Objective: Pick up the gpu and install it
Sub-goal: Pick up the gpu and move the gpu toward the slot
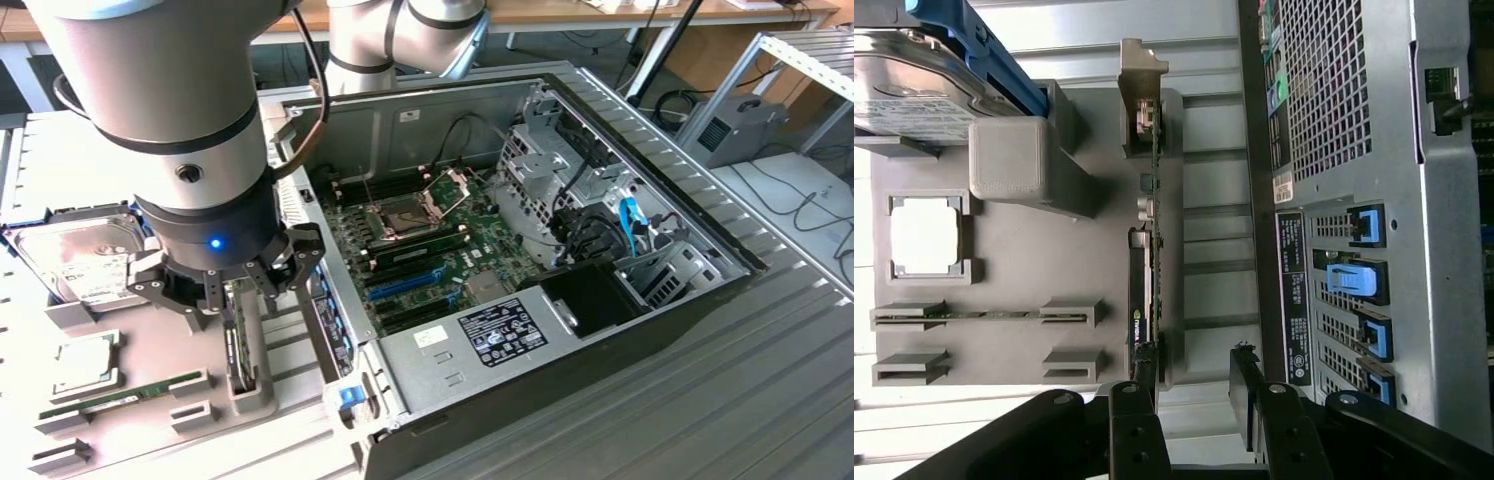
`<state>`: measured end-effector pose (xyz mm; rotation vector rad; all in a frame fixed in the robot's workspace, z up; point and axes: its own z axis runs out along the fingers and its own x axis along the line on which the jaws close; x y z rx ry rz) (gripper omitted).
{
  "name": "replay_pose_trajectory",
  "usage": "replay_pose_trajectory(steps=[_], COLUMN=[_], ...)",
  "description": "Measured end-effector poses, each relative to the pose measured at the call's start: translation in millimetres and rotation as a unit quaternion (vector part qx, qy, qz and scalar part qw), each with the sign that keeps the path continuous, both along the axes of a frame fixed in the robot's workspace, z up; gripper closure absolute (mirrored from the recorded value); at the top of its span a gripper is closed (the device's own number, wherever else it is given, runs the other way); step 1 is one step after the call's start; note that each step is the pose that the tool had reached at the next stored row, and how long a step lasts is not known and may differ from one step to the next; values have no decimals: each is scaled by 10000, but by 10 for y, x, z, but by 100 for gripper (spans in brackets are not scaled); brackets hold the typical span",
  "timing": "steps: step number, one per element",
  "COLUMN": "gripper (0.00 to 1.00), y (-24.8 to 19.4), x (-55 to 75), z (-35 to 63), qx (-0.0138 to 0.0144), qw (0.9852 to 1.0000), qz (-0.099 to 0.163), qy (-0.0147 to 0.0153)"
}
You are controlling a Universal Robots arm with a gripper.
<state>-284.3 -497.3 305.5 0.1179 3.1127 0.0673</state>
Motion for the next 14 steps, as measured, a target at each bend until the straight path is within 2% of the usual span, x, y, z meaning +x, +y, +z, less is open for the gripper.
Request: replay_pose_trajectory(steps=[14], gripper=[58], y=[0], x=[0], z=[-31], qx=[0], qw=[10000], qz=[0], qy=[0])
